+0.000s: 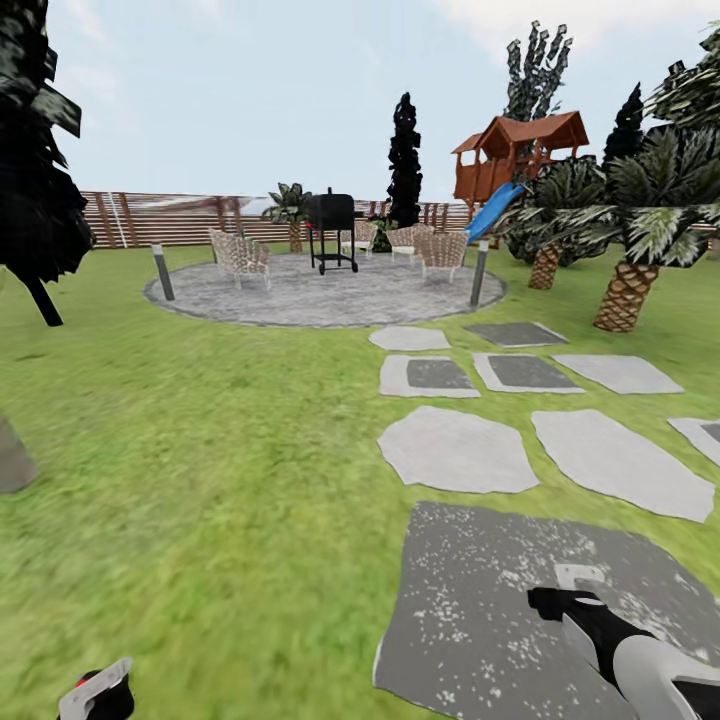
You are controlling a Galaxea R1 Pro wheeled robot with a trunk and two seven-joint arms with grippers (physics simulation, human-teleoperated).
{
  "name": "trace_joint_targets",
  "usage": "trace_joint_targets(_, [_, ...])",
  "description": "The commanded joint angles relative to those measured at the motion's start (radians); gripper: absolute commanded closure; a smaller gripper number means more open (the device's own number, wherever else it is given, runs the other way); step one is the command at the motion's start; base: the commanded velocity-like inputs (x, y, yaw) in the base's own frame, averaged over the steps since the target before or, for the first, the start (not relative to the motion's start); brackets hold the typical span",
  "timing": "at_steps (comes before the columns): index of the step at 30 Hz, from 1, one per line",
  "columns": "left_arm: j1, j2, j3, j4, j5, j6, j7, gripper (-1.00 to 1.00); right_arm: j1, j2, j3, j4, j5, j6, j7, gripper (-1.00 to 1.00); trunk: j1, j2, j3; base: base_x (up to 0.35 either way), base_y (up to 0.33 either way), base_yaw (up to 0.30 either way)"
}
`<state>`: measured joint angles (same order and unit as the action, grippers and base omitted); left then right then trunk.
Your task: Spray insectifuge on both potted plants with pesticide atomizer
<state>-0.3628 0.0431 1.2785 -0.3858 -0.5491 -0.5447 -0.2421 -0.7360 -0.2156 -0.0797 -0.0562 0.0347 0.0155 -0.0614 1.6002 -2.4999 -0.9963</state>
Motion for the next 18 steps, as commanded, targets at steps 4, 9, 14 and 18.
trace_joint_targets(4, [-0.002, 0.000, 0.009, 0.001, -0.003, -0.003, -0.008, 1.00, 0.000, 0.000, -0.008, -0.001, 0.004, 0.001, -0.001, -1.00, 0.000, 0.000, -0.001, 0.270, 0.243, 0.246])
trace_joint_targets(9, [-0.002, 0.000, 0.009, 0.001, -0.003, -0.003, -0.008, 1.00, 0.000, 0.000, -0.008, -0.001, 0.004, 0.001, -0.001, -1.00, 0.000, 0.000, -0.001, 0.270, 0.243, 0.246])
trace_joint_targets(14, [-0.001, 0.000, 0.009, 0.002, -0.003, -0.003, -0.008, 1.00, 0.000, 0.000, -0.008, -0.001, 0.004, 0.002, -0.001, -1.00, 0.000, 0.000, -0.001, 0.271, 0.243, 0.246])
trace_joint_targets(18, [-0.001, 0.000, 0.009, 0.002, -0.003, -0.003, -0.008, 1.00, 0.000, 0.000, -0.008, -0.001, 0.004, 0.002, -0.001, -1.00, 0.000, 0.000, -0.001, 0.271, 0.243, 0.246])
